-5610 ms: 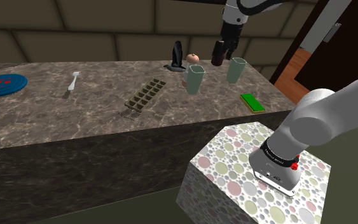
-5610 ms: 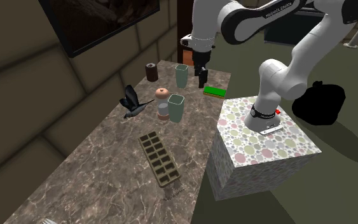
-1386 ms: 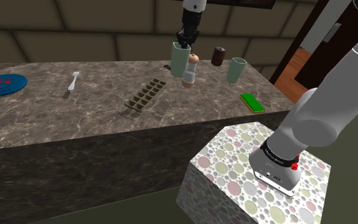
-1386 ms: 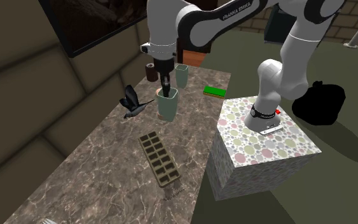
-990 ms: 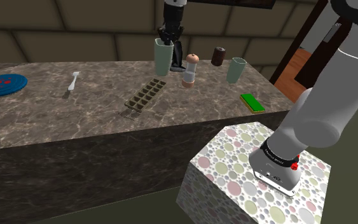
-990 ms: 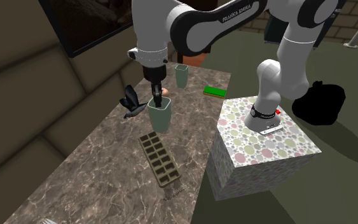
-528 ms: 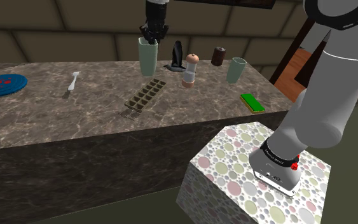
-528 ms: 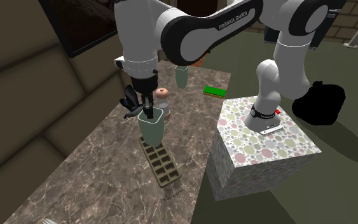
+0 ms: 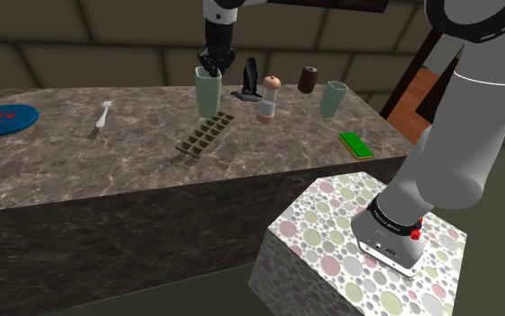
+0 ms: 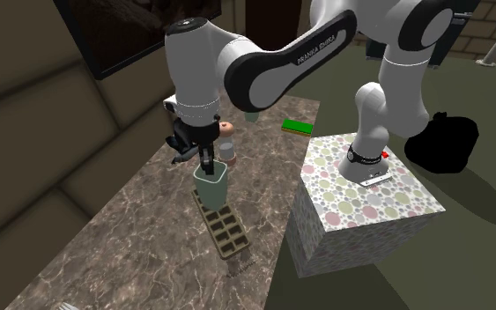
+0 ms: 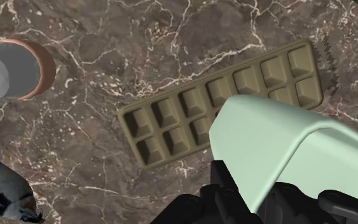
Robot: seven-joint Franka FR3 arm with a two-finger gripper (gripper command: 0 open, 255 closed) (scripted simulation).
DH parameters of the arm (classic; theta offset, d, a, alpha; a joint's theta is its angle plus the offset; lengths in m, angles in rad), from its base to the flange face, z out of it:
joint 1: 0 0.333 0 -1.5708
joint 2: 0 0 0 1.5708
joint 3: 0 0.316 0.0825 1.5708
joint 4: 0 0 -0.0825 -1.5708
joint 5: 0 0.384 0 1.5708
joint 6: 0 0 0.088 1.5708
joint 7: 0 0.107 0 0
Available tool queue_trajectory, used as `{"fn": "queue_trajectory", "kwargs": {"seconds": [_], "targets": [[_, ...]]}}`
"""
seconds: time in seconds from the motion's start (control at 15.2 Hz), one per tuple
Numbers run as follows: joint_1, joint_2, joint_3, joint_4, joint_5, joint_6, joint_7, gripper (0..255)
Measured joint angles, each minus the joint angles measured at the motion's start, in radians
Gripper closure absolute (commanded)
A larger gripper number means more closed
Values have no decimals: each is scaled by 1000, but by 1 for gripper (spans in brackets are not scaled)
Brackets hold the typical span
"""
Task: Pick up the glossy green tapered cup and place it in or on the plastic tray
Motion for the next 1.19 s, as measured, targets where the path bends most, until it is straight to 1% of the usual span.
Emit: {"fn": "queue_trajectory", "kwargs": {"seconds": [0.79,1.19], "targets": [[0,38,0,-109,1,147,-3,255],[1,38,0,-115,1,155,-3,255]]}}
